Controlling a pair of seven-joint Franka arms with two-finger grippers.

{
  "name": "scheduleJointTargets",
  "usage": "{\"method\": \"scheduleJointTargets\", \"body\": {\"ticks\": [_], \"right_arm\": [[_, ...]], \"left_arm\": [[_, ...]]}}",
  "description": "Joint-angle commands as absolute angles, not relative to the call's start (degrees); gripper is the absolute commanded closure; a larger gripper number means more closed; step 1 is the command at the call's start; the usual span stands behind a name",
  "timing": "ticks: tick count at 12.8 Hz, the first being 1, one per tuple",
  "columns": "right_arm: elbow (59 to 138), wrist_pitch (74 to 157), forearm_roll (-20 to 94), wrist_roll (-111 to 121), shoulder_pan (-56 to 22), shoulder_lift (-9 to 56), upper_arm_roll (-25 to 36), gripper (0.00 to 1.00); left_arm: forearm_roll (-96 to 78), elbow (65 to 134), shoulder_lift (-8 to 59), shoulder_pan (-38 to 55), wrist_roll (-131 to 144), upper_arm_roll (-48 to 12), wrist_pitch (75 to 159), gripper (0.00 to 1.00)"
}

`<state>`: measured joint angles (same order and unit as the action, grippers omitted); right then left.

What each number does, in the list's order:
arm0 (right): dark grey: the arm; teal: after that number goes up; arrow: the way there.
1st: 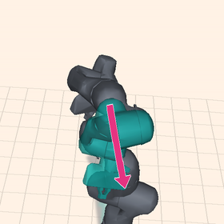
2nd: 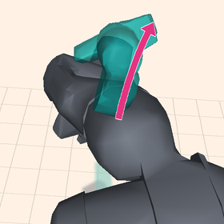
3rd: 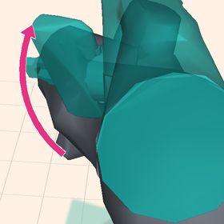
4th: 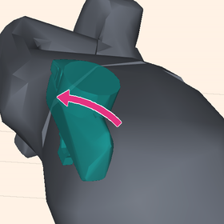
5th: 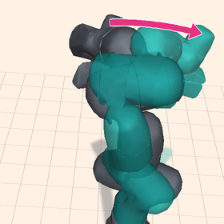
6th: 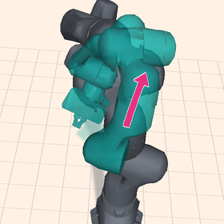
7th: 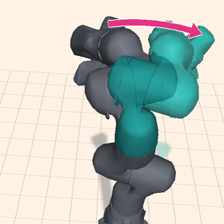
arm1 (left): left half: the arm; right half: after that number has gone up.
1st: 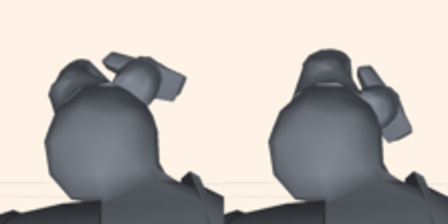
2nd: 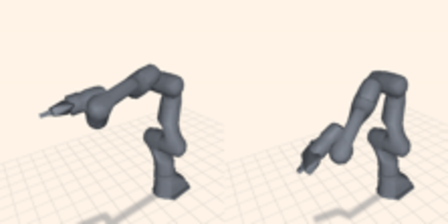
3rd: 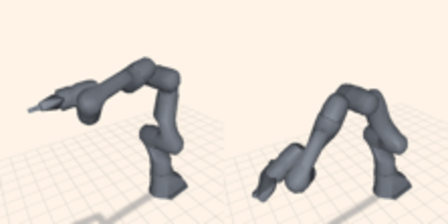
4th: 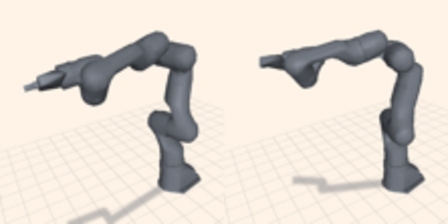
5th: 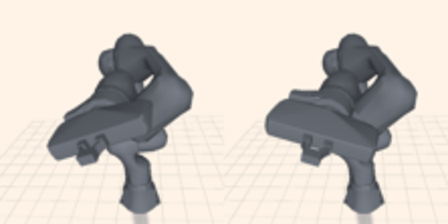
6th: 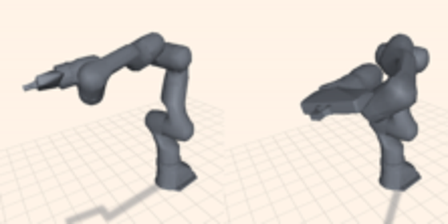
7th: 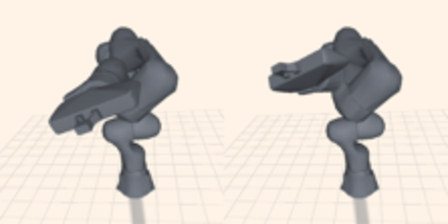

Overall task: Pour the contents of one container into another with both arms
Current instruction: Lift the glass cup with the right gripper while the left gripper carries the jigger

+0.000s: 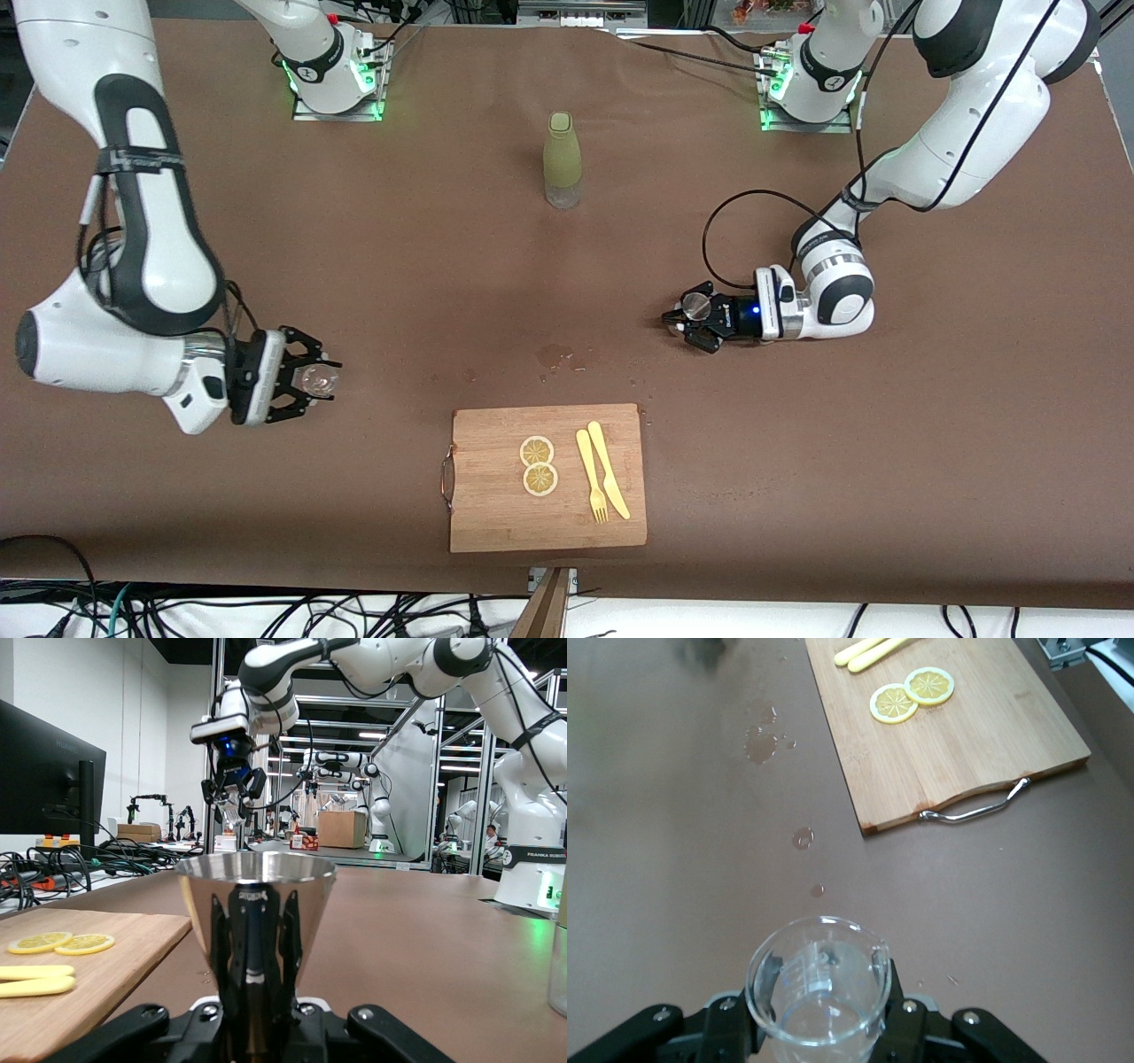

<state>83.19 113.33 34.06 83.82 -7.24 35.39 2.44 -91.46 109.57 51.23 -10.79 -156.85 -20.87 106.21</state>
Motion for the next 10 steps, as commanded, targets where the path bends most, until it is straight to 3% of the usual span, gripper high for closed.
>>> {"method": "scheduleJointTargets", "body": {"ticks": [1, 5, 10], "right_arm": [[84.73, 115.74, 31.65, 75.88, -11.58, 33.49, 2.90, 0.84], [84.03, 121.19, 26.82, 63.67, -19.49, 34.01, 3.69, 0.83], [79.64, 121.73, 22.76, 52.31, -28.03, 37.17, 6.94, 0.83]], "left_arm": [[-95.79, 109.69, 51.94, -9.32, -163.30, -22.14, 107.66, 1.00], [-97.73, 109.60, 53.08, -7.91, -163.83, -22.41, 108.02, 1.00], [-99.84, 107.85, 53.96, -6.51, -164.18, -24.78, 112.83, 1.00]]}}
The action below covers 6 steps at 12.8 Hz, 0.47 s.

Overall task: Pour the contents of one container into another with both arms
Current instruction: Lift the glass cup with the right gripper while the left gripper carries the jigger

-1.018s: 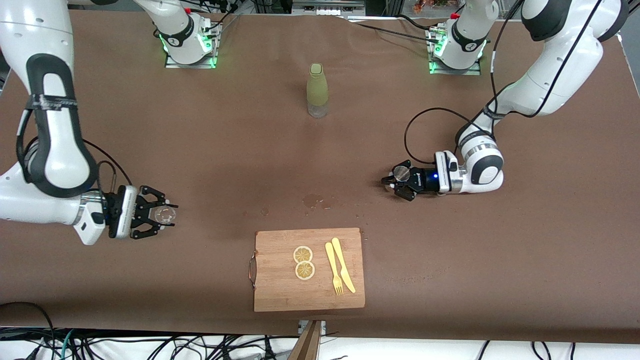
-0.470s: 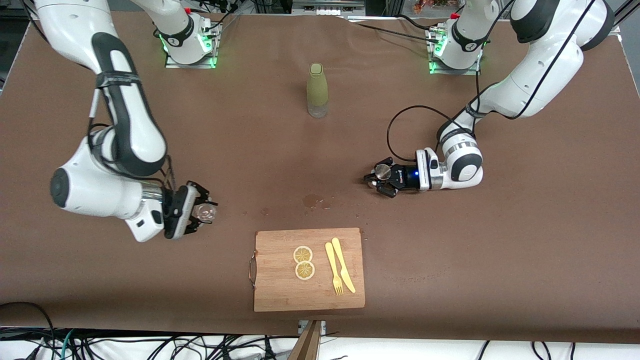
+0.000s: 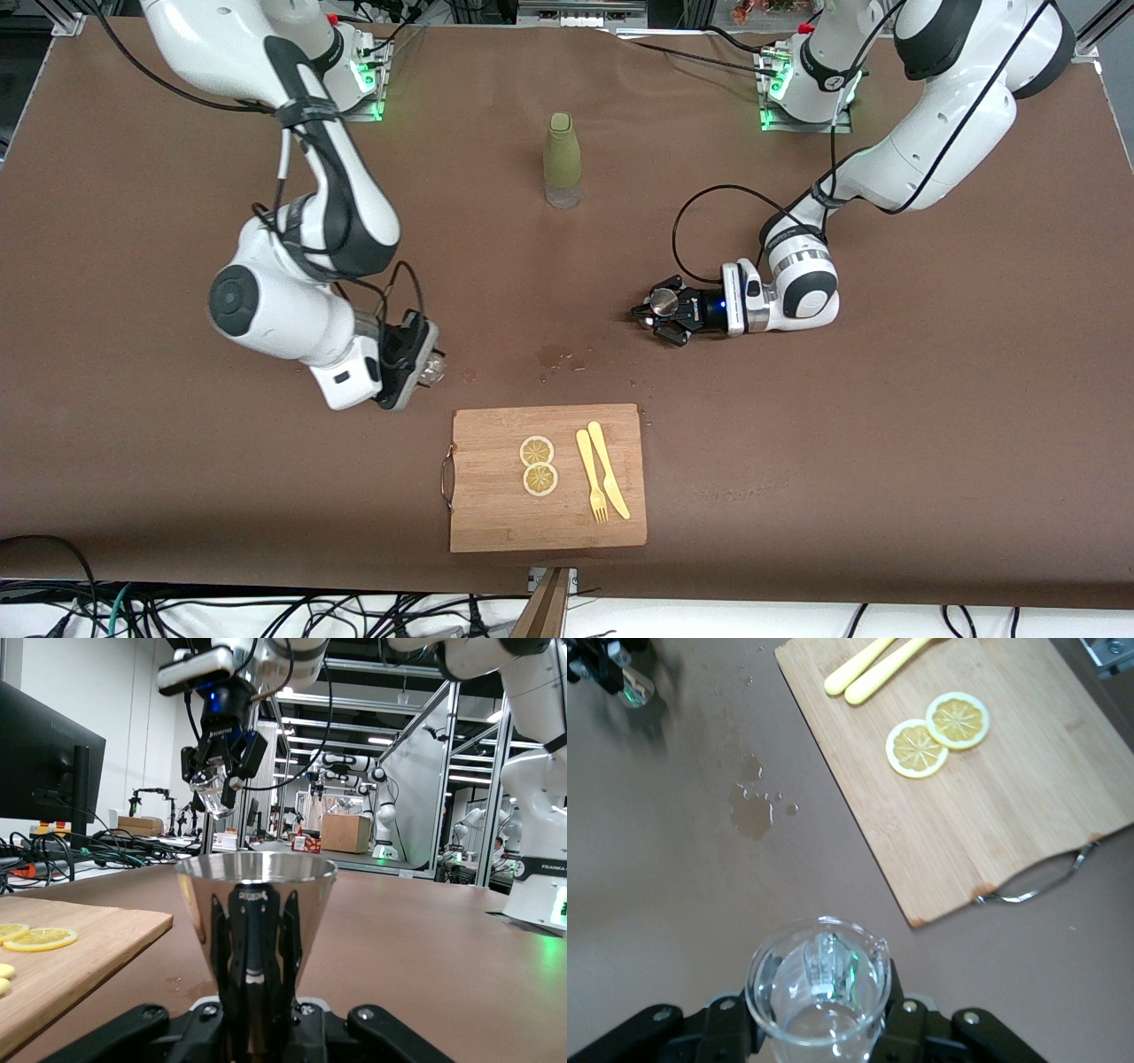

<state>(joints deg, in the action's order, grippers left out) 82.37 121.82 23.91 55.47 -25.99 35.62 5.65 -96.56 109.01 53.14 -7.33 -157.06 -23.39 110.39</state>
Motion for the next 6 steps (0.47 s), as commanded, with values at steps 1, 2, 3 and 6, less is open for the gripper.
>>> {"method": "scheduleJointTargets", "body": {"ticks": [1, 2, 3, 6], "right_arm": [[79.28, 121.73, 22.76, 51.51, -28.99, 37.35, 7.55, 0.83], [79.28, 121.73, 22.76, 51.42, -29.61, 37.35, 7.65, 0.83], [79.28, 121.73, 22.50, 51.42, -30.23, 37.35, 7.65, 0.83], [79.28, 121.73, 20.40, 48.27, -33.12, 37.44, 7.73, 0.83]], "left_arm": [[-100.71, 107.49, 53.96, -6.33, -164.18, -25.57, 114.33, 1.00], [-101.42, 107.49, 53.96, -6.15, -164.18, -26.27, 115.74, 1.00], [-102.30, 107.49, 53.96, -5.54, -164.27, -27.06, 116.80, 1.00], [-105.73, 107.32, 53.96, -4.40, -167.34, -28.82, 121.10, 1.00]]}}
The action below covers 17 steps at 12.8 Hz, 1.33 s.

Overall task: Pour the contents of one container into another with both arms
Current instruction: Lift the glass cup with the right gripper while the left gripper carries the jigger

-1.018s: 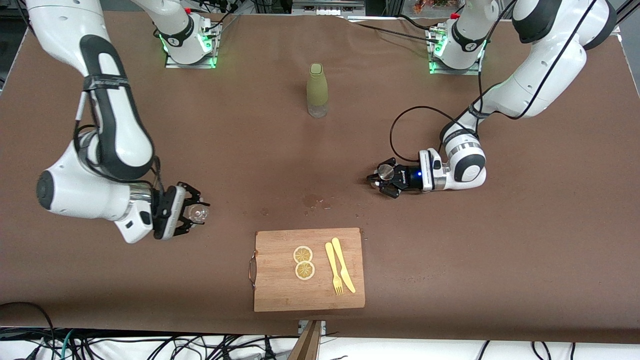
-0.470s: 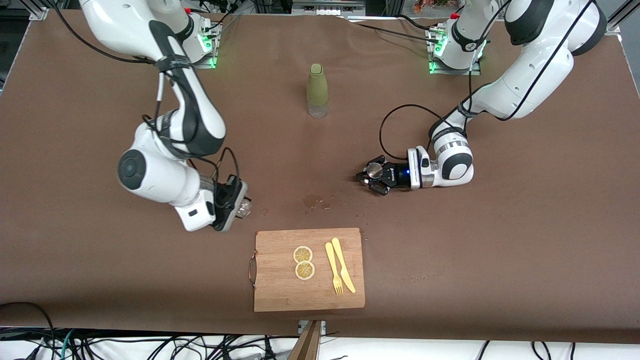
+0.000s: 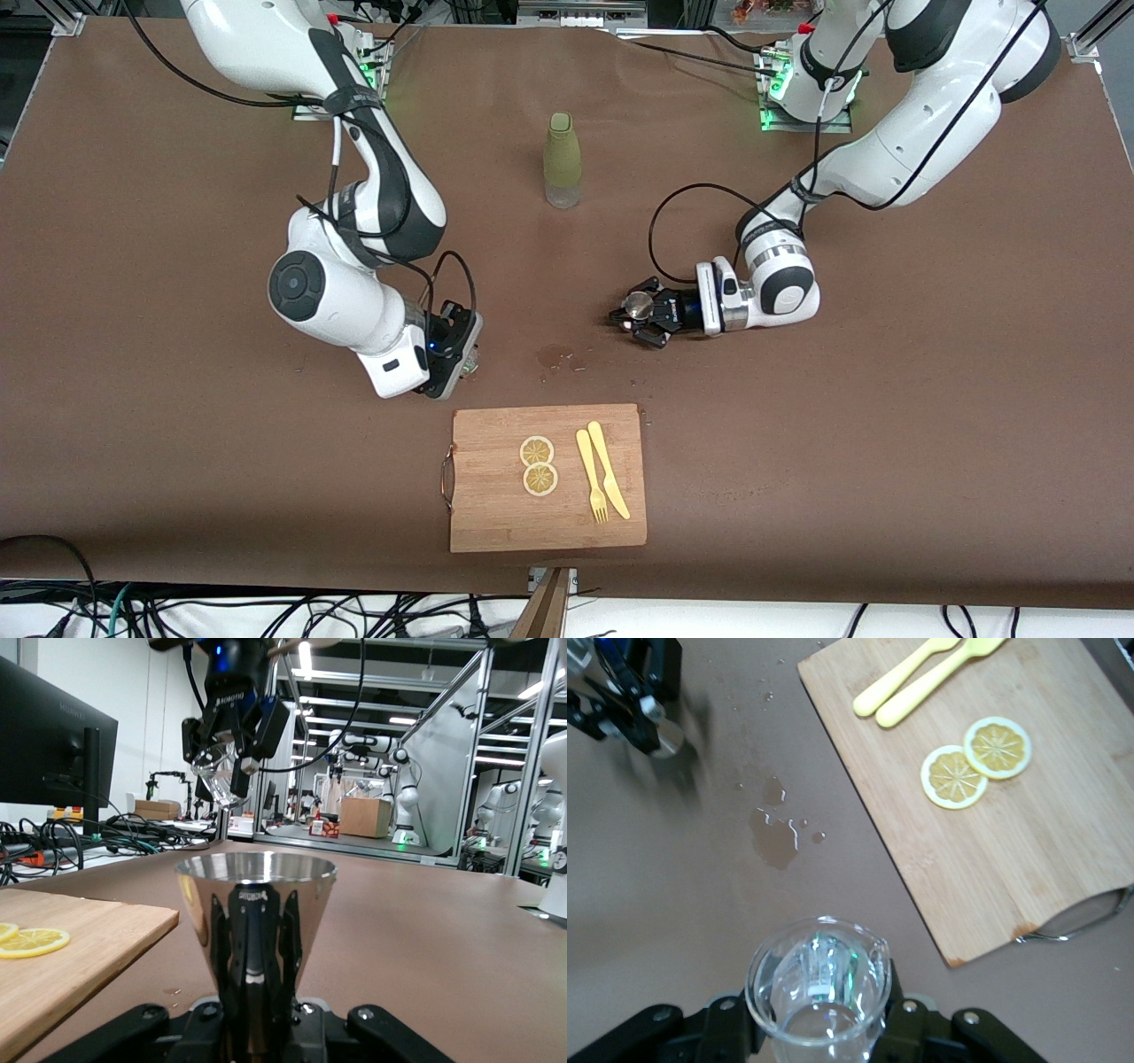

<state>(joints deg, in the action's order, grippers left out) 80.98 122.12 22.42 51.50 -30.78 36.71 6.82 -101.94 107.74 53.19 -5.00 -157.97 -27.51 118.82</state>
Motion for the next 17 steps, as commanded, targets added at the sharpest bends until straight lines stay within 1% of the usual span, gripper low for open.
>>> {"method": "scheduleJointTargets", "body": {"ticks": [1, 6, 9, 12, 15, 17], "right_arm": [[79.19, 121.73, 19.69, 47.03, -33.83, 37.44, 7.65, 0.83], [79.10, 121.82, 19.42, 46.67, -36.82, 38.49, 7.91, 0.83], [77.61, 121.73, 19.42, 45.97, -39.54, 39.55, 9.66, 0.83], [74.98, 121.73, 19.34, 43.95, -40.95, 41.30, 10.10, 0.83], [74.09, 121.73, 19.34, 42.28, -42.44, 42.53, 10.37, 0.83], [74.09, 121.73, 19.34, 42.19, -44.29, 42.89, 12.03, 0.83]], "left_arm": [[-106.25, 106.97, 54.05, -4.22, -167.43, -29.26, 122.59, 1.00], [-105.73, 103.81, 53.61, -2.72, -169.00, -29.44, 128.04, 1.00], [-106.26, 103.36, 53.35, -2.64, -170.33, -30.32, 131.83, 1.00], [-107.31, 103.01, 53.53, -2.64, -170.33, -30.67, 132.45, 1.00], [-108.54, 103.01, 53.79, -2.64, -170.33, -31.20, 133.77, 1.00], [-109.15, 103.01, 53.96, -2.11, -170.33, -31.20, 134.03, 1.00]]}}
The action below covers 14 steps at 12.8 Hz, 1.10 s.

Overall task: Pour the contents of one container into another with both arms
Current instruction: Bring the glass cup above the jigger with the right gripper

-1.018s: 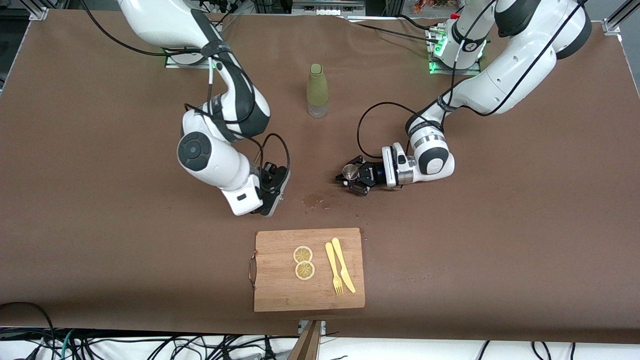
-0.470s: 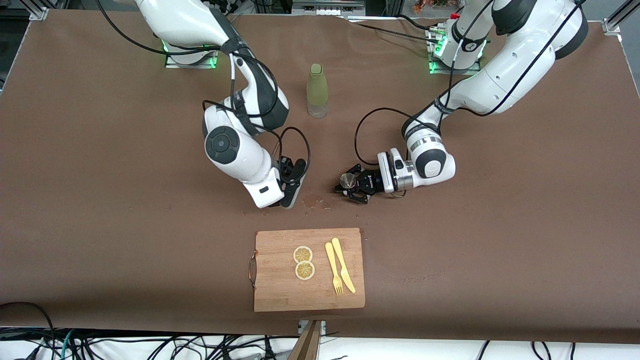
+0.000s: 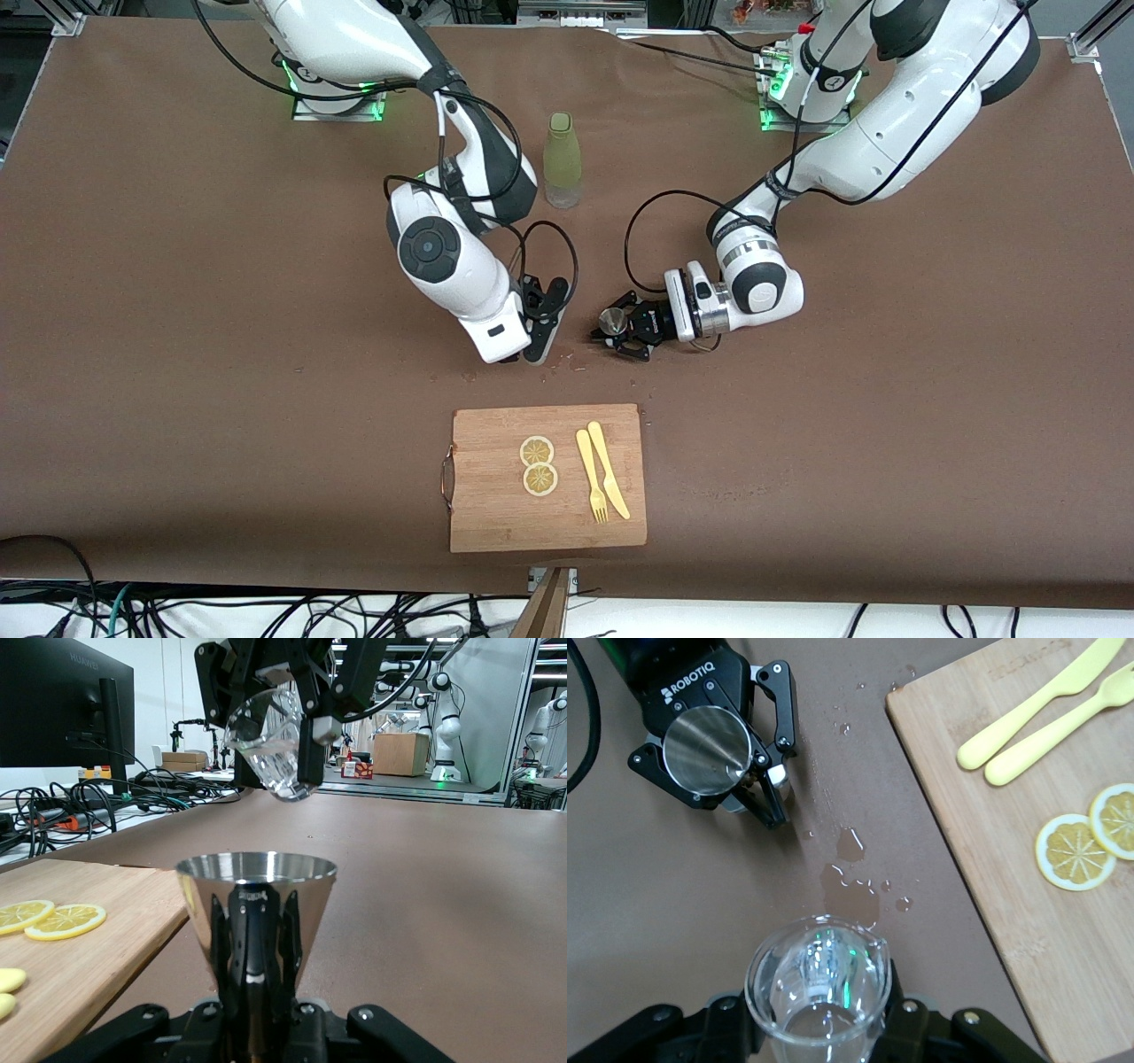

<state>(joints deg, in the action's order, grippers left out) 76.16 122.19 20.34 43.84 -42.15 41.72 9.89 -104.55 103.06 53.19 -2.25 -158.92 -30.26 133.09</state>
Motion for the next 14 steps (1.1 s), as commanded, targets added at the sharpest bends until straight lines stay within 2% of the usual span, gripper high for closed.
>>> {"method": "scheduleJointTargets", "body": {"ticks": [1, 4, 14], "right_arm": [[74.09, 121.73, 19.34, 42.10, -45.08, 43.15, 12.48, 0.83], [73.31, 121.55, 19.42, 42.01, -47.10, 44.03, 13.97, 0.83], [72.60, 121.55, 18.63, 39.64, -51.67, 45.35, 16.25, 0.83]], "left_arm": [[-110.03, 103.01, 53.96, -1.85, -170.42, -31.20, 134.90, 1.00], [-110.30, 103.01, 54.05, -1.67, -170.33, -31.20, 137.71, 1.00], [-111.88, 103.01, 55.28, -0.53, -170.24, -31.20, 138.16, 1.00]]}}
